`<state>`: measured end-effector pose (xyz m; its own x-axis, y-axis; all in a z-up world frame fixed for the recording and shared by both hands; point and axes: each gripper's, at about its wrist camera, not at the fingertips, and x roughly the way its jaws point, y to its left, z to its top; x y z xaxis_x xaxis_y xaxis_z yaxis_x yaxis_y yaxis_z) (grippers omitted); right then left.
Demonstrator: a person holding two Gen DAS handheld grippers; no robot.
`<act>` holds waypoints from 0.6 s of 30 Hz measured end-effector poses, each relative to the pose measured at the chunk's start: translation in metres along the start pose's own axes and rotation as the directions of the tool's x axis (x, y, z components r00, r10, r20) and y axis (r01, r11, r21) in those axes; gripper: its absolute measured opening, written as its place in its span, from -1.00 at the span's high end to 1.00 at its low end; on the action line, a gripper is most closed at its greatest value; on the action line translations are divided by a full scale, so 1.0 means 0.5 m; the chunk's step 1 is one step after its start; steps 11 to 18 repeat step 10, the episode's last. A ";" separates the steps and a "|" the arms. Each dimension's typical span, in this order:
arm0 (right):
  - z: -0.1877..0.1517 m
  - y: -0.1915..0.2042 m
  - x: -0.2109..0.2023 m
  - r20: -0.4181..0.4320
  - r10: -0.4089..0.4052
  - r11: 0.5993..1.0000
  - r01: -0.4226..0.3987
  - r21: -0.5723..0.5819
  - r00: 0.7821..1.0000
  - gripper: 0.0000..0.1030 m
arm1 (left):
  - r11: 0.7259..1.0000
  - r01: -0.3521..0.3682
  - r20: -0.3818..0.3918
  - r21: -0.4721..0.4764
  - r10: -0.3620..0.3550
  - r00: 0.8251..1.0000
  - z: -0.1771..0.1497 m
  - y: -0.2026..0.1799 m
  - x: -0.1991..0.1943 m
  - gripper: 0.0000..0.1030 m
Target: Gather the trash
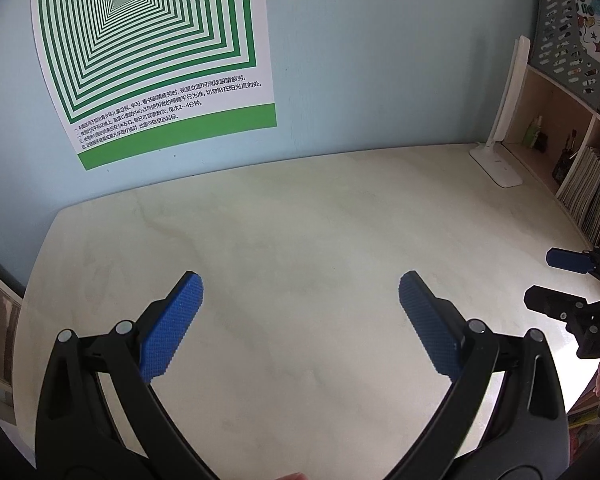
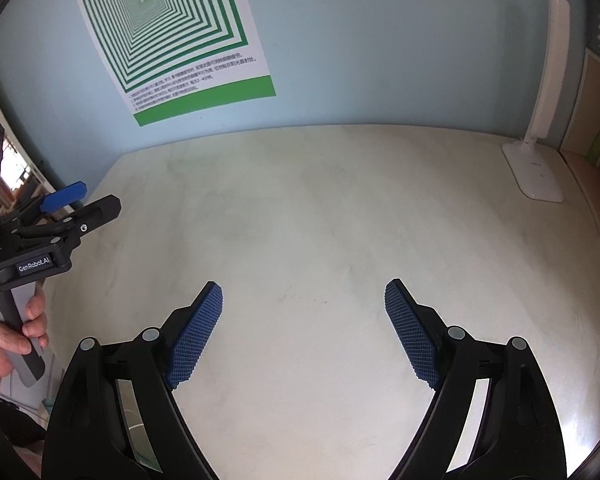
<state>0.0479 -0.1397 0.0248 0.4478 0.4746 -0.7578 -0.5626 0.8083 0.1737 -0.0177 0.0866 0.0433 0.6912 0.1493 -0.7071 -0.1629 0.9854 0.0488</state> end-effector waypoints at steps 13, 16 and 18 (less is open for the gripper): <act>0.019 -0.003 0.001 -0.005 -0.011 1.000 0.011 -0.010 1.000 -0.62 | 0.998 0.002 -0.029 -0.060 -0.004 1.000 0.005 0.019 0.017 -0.87; 0.019 -0.003 0.001 -0.005 -0.011 1.000 0.011 -0.010 1.000 -0.62 | 0.998 0.002 -0.029 -0.060 -0.004 1.000 0.005 0.019 0.017 -0.87; 0.019 -0.003 0.001 -0.005 -0.011 1.000 0.011 -0.010 1.000 -0.62 | 0.998 0.002 -0.029 -0.060 -0.004 1.000 0.005 0.019 0.017 -0.87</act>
